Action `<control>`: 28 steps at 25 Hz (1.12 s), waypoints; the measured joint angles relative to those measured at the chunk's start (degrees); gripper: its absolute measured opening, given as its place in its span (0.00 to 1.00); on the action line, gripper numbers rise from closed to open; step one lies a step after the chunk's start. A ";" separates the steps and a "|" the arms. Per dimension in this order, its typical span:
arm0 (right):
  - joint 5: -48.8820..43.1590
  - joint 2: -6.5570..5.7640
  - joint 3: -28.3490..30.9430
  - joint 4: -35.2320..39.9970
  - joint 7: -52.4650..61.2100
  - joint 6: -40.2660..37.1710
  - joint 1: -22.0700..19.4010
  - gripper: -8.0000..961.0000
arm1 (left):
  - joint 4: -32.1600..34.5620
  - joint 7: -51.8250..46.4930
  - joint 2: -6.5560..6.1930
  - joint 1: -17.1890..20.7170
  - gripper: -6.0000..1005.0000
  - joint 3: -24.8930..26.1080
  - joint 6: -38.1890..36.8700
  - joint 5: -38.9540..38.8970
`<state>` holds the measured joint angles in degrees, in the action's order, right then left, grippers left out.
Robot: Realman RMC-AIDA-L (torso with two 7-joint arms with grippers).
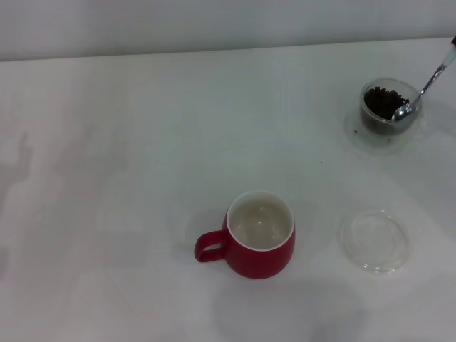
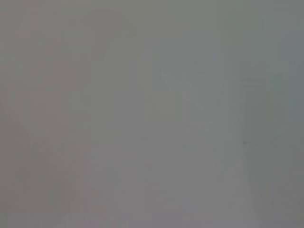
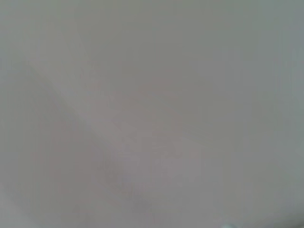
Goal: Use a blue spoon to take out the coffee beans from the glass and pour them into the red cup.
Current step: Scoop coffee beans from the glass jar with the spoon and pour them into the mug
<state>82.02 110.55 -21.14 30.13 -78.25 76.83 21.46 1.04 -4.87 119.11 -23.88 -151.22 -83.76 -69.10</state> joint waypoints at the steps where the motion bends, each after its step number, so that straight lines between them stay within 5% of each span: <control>1: 0.39 0.31 0.57 0.01 -0.99 -1.47 0.29 0.16 | 0.11 0.60 0.08 0.00 0.56 -0.03 -0.02 0.00; 12: 2.41 1.60 1.24 0.15 -7.24 -9.04 3.35 0.16 | 1.42 0.99 0.11 0.62 0.56 0.22 -0.16 -0.28; 28: 3.99 4.23 1.21 -0.36 -18.18 -8.39 3.31 0.16 | 1.43 1.01 -0.03 0.04 0.56 0.23 0.06 -0.34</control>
<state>86.01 114.78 -19.92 29.77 -96.43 68.44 24.77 2.47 -3.86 119.08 -23.84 -150.99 -83.70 -69.44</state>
